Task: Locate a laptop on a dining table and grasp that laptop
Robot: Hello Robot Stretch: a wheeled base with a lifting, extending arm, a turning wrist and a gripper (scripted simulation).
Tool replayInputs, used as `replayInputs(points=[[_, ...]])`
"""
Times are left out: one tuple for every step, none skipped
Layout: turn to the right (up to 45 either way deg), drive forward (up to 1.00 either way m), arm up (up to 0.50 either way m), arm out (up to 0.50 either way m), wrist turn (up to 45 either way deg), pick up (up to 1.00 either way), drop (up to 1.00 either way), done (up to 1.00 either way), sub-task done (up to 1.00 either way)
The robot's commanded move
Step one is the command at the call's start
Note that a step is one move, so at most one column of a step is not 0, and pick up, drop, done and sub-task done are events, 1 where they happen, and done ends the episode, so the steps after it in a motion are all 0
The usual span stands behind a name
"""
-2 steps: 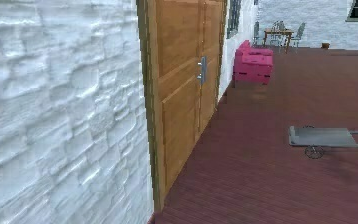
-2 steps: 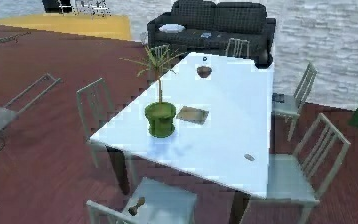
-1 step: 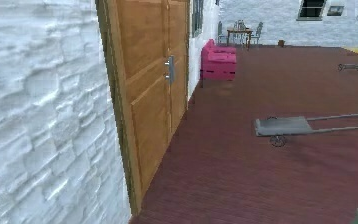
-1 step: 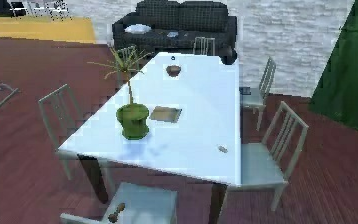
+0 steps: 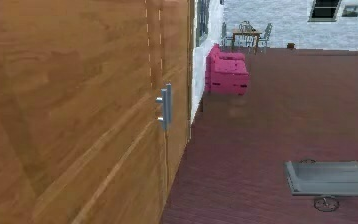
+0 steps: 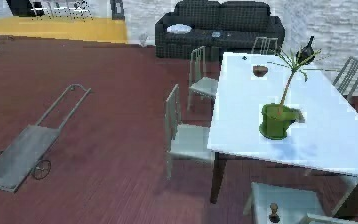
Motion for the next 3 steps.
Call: replayInputs(points=[[21.0, 0.0, 0.0, 0.0, 0.0, 0.0, 0.0, 0.0, 0.0], [0.0, 1.0, 0.0, 0.0, 0.0, 0.0, 0.0, 0.0, 0.0], [0.0, 0.95, 0.0, 0.0, 0.0, 0.0, 0.0, 0.0, 0.0]])
